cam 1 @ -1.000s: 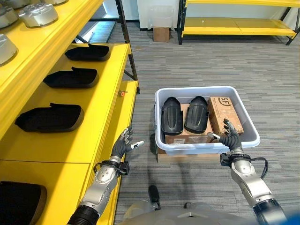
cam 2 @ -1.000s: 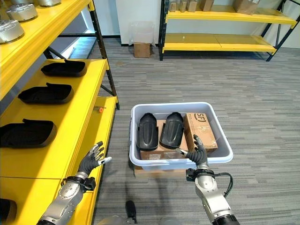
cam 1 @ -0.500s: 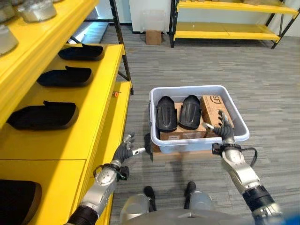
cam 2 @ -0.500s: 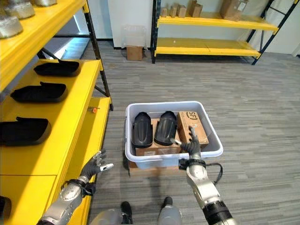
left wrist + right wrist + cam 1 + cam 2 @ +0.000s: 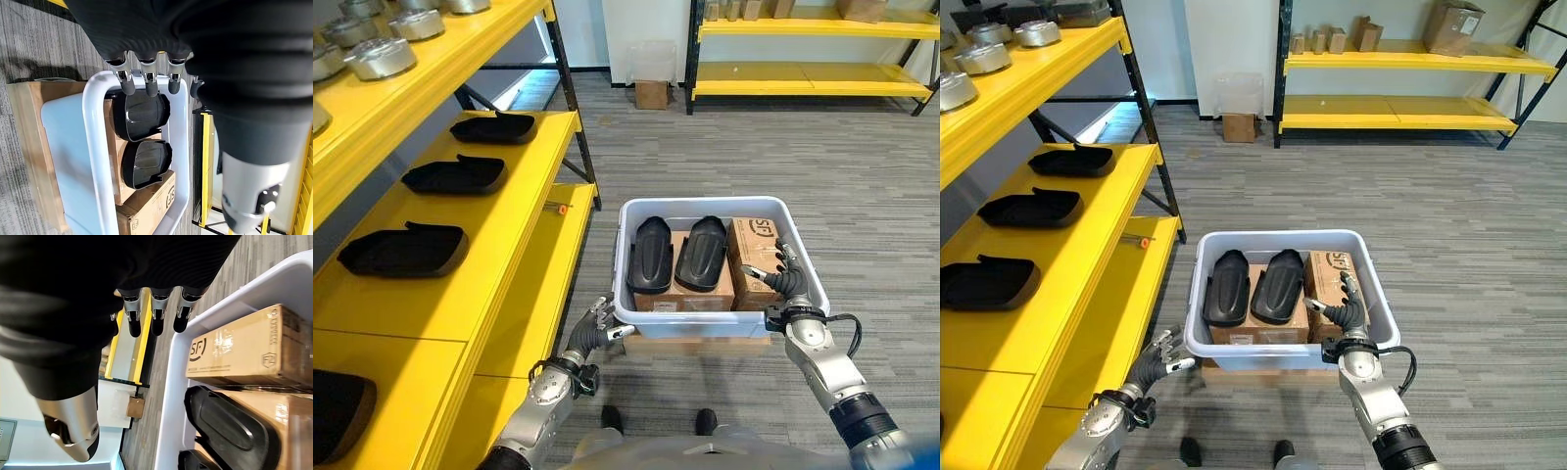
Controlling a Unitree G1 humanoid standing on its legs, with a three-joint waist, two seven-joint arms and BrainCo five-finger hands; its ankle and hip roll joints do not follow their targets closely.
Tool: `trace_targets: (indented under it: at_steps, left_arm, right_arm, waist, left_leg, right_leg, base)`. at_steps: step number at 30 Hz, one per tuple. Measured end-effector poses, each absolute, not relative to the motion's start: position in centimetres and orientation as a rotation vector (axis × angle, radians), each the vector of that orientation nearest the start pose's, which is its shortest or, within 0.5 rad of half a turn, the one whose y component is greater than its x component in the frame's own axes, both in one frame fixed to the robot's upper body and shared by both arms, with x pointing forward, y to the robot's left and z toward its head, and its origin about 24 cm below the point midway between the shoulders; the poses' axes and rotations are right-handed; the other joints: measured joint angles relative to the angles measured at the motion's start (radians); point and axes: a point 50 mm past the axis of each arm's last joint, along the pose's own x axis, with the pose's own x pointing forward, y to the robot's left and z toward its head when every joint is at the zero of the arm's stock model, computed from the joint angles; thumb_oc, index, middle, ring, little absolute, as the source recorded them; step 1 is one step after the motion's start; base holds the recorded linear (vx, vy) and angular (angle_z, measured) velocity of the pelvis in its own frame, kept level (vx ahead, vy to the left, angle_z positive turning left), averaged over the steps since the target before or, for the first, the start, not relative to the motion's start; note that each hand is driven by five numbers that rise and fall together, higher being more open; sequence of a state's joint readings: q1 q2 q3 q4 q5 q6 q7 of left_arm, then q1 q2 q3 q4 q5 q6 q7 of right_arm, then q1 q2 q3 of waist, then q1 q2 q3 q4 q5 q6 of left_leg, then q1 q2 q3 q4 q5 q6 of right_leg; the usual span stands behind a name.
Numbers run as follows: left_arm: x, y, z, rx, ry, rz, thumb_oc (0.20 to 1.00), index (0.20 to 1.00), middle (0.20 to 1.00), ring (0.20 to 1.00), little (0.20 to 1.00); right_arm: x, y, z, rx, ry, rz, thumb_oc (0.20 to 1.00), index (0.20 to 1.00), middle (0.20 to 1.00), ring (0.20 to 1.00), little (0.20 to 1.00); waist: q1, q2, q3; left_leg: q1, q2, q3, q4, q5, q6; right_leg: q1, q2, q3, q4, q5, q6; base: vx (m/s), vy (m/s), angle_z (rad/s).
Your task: Move parts from the plastic box to the shelf.
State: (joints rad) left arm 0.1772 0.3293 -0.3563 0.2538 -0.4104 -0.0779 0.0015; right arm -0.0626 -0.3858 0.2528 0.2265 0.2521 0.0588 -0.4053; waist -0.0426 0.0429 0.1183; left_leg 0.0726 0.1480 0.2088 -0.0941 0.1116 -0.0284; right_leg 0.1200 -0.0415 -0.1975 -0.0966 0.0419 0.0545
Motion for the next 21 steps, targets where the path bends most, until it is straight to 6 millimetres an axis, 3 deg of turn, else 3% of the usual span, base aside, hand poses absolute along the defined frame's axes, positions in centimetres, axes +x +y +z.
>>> trace_targets:
  at_steps: [8, 12, 15, 18, 21]
  left_arm:
    - [18.5, 16.2, -5.6, -0.055, 0.448, -0.166, 1.0, 1.0, 1.0, 1.0, 1.0]
    - [18.2, 16.6, -6.2, -0.048, 0.469, -0.151, 1.0, 1.0, 1.0, 1.0, 1.0]
    - [18.7, 16.5, -5.8, -0.048, 0.441, -0.157, 1.0, 1.0, 1.0, 1.0, 1.0]
    - [19.5, 16.2, -5.3, -0.044, 0.416, -0.173, 1.0, 1.0, 1.0, 1.0, 1.0]
    - [20.0, 16.6, -4.9, -0.026, 0.393, -0.153, 1.0, 1.0, 1.0, 1.0, 1.0]
  right_arm:
    - [26.1, -20.3, -1.1, -0.259, 0.312, -0.217, 1.0, 1.0, 1.0, 1.0, 1.0]
    - [26.1, -20.2, -1.2, -0.254, 0.315, -0.213, 1.0, 1.0, 1.0, 1.0, 1.0]
    - [26.0, -19.6, -1.4, -0.231, 0.328, -0.159, 1.0, 1.0, 1.0, 1.0, 1.0]
    - [25.7, -19.5, -1.7, -0.225, 0.344, -0.147, 1.0, 1.0, 1.0, 1.0, 1.0]
    - [25.8, -19.4, -1.6, -0.201, 0.342, -0.147, 1.0, 1.0, 1.0, 1.0, 1.0]
  waist:
    - [0.04, 0.01, -0.006]
    - [0.034, 0.036, -0.005]
    - [0.026, 0.064, 0.022]
    - [0.025, 0.06, 0.048]
    - [0.015, 0.05, 0.079]
  left_leg:
    - [0.019, -0.007, 0.001, 0.001, -0.002, -0.013]
    - [0.012, -0.021, -0.02, 0.015, -0.02, -0.013]
    - [-0.042, -0.009, -0.024, 0.064, -0.043, -0.019]
    - [-0.056, -0.004, -0.024, 0.088, -0.05, -0.019]
    - [-0.13, 0.01, -0.019, 0.183, -0.096, -0.046]
  right_leg:
    - [0.023, -0.011, -0.014, 0.001, -0.017, -0.002]
    - [0.027, -0.012, -0.002, 0.012, -0.017, -0.002]
    - [-0.053, -0.022, -0.003, 0.125, -0.065, -0.012]
    - [-0.1, -0.026, -0.004, 0.22, -0.112, -0.023]
    - [-0.228, -0.035, -0.009, 0.471, -0.22, -0.068]
  base:
    - [0.06, -0.015, 0.05]
    - [0.15, -0.04, 0.06]
    - [0.15, -0.155, 0.03]
    - [0.14, -0.148, 0.01]
    - [0.07, -0.133, 0.02]
